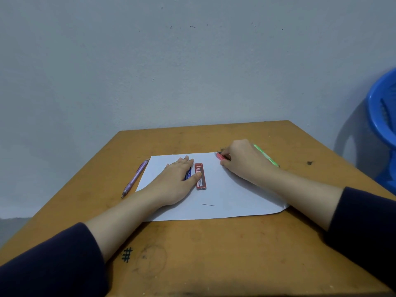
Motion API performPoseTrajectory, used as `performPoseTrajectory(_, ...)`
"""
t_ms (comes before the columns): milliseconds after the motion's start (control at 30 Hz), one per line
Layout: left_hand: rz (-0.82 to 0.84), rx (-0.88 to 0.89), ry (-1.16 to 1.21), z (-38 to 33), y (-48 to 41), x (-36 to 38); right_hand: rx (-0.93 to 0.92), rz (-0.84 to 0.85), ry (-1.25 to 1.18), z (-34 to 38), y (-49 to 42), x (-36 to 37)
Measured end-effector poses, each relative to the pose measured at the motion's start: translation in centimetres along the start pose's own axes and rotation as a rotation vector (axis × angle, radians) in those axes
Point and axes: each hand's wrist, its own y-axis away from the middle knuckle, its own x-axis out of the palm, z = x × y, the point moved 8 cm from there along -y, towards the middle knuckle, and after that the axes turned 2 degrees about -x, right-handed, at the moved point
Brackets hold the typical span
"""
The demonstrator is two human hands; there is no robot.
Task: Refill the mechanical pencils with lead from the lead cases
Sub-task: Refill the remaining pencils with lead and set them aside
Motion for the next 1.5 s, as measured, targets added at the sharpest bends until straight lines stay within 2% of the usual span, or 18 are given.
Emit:
performPoseTrajectory(133, -0.045, 0.008, 0.054, 0.2, -0.2, -0.3, -0.038, -0.028, -0.023, 0.8, 0.6, -0.7)
performPoseTrajectory(233, -0.168, -0.026, 0.073, 0.6, 0.0, -1.8, -0.090, -0.044, -0.031, 2.1, 1.4, -1.5)
performPoseTrajectory(333, -0.294, -0.083, 0.012, 1.3, 0.4, -3.9, -0.144, 0.012, -0.094, 3.6, 2.2, -1.5)
performPoseTrajectory(433, -0.353, -0.158, -0.088, 2.7, 0.1, -5.4, -0.255, 0.096, -0.207, 5.4, 3.2, -1.3)
performPoseTrajectory(533, -0.352, -0.259, -0.096, 5.1, -0.3, -6.3, -0.359, 0.250, -0.277, 6.9, 4.7, -0.4)
performPoseTrajectory(700, -0.316, -0.418, -0.053, 8.2, -0.1, -7.3, -0.458, 0.428, -0.225, 8.0, 6.3, 1.7)
performPoseTrajectory(867, -0.214, -0.516, 0.088, 9.1, 0.1, -7.3, -0.494, 0.529, -0.161, 7.9, 6.7, 2.6)
performPoseTrajectory(967, -0.197, -0.545, 0.143, 9.3, 0.3, -7.4, -0.499, 0.540, -0.138, 8.0, 6.8, 2.6)
performPoseTrajectory(1167, -0.240, -0.591, 0.104, 9.5, 0.7, -8.0, -0.501, 0.540, -0.128, 8.0, 6.9, 2.5)
performPoseTrajectory(1400, -0.319, -0.539, 0.099, 9.3, 0.5, -8.4, -0.493, 0.522, -0.147, 7.9, 6.9, 2.6)
performPoseTrajectory(1500, -0.376, -0.491, 0.155, 8.8, 0.6, -8.8, -0.469, 0.446, -0.242, 8.1, 6.5, 1.9)
